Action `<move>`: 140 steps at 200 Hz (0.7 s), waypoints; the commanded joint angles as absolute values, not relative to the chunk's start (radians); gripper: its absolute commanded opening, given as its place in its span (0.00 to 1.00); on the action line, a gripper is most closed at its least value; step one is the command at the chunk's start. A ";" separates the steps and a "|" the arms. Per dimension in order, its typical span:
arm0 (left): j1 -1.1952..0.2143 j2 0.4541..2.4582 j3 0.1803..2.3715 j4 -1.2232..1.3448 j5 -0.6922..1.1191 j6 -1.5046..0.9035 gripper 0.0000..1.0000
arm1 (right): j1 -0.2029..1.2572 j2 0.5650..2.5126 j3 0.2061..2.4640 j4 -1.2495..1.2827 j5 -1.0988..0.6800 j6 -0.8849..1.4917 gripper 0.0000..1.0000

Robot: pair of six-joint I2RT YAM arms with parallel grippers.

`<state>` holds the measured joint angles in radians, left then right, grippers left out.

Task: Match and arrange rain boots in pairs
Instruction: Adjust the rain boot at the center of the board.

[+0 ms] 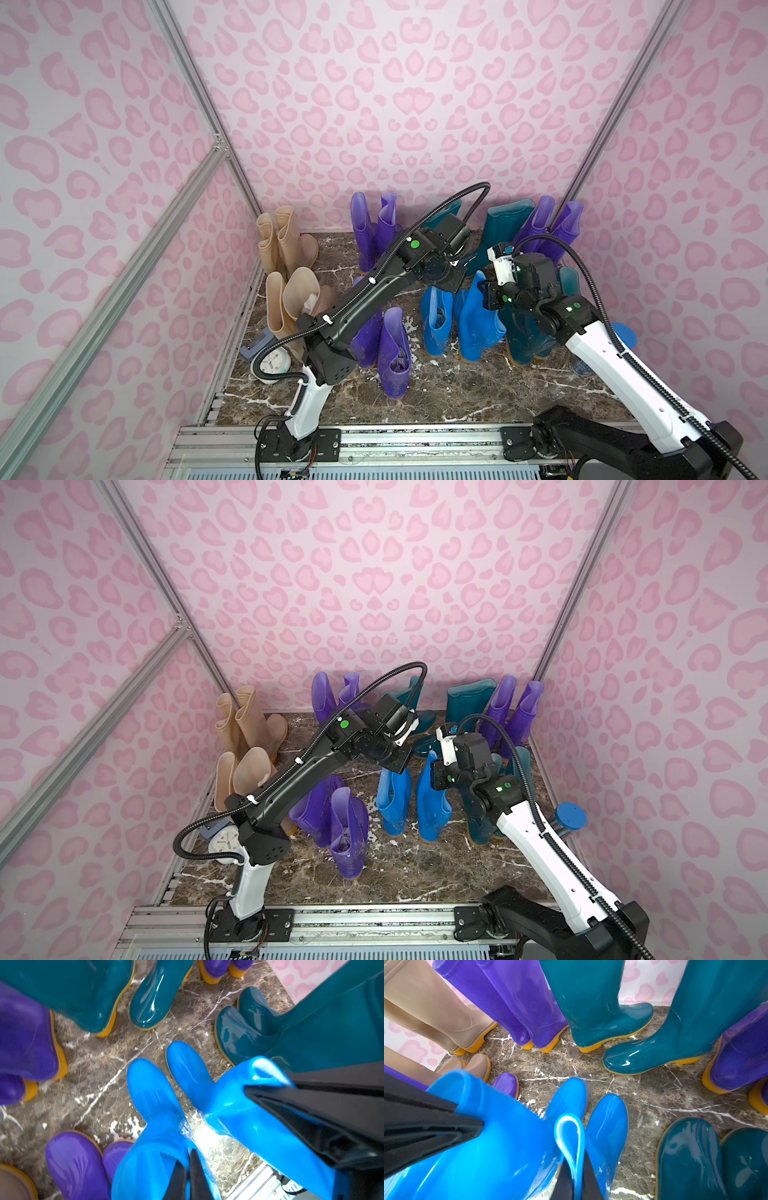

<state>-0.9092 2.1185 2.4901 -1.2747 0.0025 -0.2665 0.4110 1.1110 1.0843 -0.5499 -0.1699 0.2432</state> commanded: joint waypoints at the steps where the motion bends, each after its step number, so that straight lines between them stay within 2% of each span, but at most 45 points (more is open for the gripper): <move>1: -0.911 2.140 2.513 -1.296 -0.016 -0.195 0.02 | 0.407 1.117 1.081 -0.460 -0.177 0.253 0.00; 34: -0.898 2.158 2.505 -1.292 -0.095 -0.244 0.02 | 0.381 1.146 1.099 -0.432 -0.154 0.249 0.00; 95: -0.888 2.128 2.518 -1.297 -0.144 -0.341 0.02 | 0.356 1.224 1.161 -0.352 -0.308 0.291 0.00; 140: -0.888 2.130 2.514 -1.308 -0.139 -0.353 0.02 | 0.378 1.232 1.160 -0.364 -0.335 0.299 0.00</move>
<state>-0.8883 2.1407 2.5084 -1.2987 -0.1249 -0.3305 0.3737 1.2320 1.1595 -0.4538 -0.2821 0.2783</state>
